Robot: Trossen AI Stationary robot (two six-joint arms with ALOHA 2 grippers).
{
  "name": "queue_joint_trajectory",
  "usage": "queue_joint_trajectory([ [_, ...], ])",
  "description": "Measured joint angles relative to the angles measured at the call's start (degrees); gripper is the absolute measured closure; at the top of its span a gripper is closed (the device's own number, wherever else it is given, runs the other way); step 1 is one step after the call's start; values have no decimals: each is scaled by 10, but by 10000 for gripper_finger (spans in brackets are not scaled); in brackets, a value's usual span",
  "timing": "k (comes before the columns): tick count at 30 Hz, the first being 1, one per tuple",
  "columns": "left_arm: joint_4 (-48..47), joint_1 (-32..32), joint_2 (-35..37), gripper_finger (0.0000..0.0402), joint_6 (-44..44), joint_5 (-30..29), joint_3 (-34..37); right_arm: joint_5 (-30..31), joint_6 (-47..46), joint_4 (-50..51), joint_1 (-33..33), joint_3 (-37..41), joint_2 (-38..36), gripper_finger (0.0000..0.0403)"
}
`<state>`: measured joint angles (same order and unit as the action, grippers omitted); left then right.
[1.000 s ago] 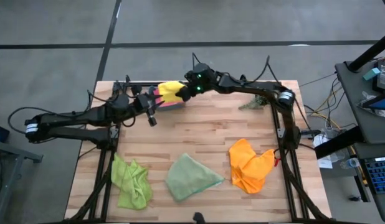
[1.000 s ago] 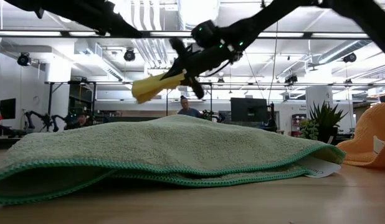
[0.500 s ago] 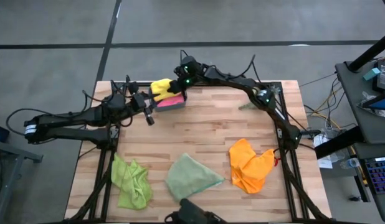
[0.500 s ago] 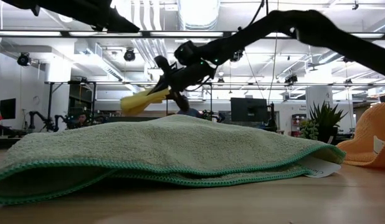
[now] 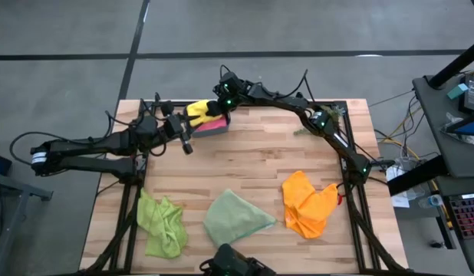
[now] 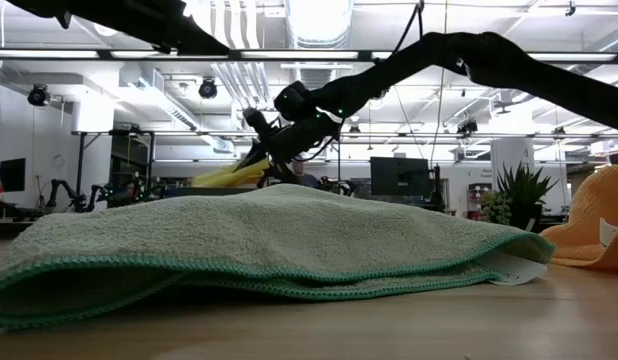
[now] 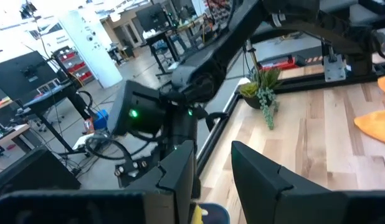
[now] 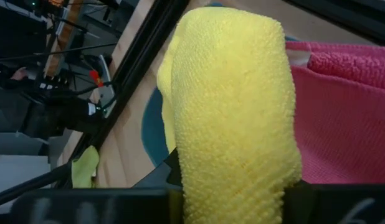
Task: Fold microfiber towels
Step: Put the yellow microfiber towel into the green bin
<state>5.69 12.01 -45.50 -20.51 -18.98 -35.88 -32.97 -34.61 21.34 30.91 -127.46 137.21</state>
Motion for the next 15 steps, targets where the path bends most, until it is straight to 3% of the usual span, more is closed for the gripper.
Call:
queue_joint_trajectory([
  [15,-1,0,-4,307,0,0,0,32,16,18,-4,5,7,342],
])
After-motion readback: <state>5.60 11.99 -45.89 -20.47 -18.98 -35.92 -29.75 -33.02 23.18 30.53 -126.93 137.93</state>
